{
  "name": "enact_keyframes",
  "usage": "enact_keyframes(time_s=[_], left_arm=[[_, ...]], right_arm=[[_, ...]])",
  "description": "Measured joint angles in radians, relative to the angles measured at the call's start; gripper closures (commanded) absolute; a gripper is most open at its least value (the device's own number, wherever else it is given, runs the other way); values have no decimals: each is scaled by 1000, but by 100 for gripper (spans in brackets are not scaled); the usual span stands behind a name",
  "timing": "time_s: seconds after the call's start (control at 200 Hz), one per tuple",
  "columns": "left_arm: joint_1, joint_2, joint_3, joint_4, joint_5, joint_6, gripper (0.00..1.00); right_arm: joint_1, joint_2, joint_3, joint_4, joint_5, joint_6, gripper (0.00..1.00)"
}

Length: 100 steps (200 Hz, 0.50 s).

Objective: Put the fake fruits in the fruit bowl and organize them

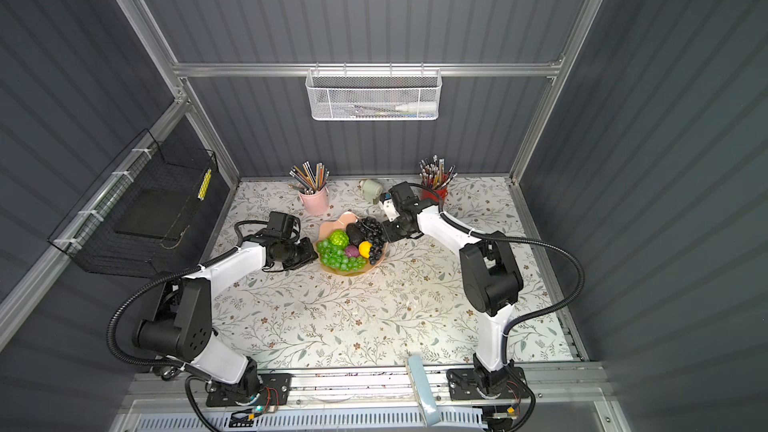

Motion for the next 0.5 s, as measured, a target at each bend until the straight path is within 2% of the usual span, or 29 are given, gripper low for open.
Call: enact_keyframes(time_s=[0.5], left_arm=[[30,96,84,8,42,55,89]], right_arm=[[39,0,-27,21,-55,40,73]])
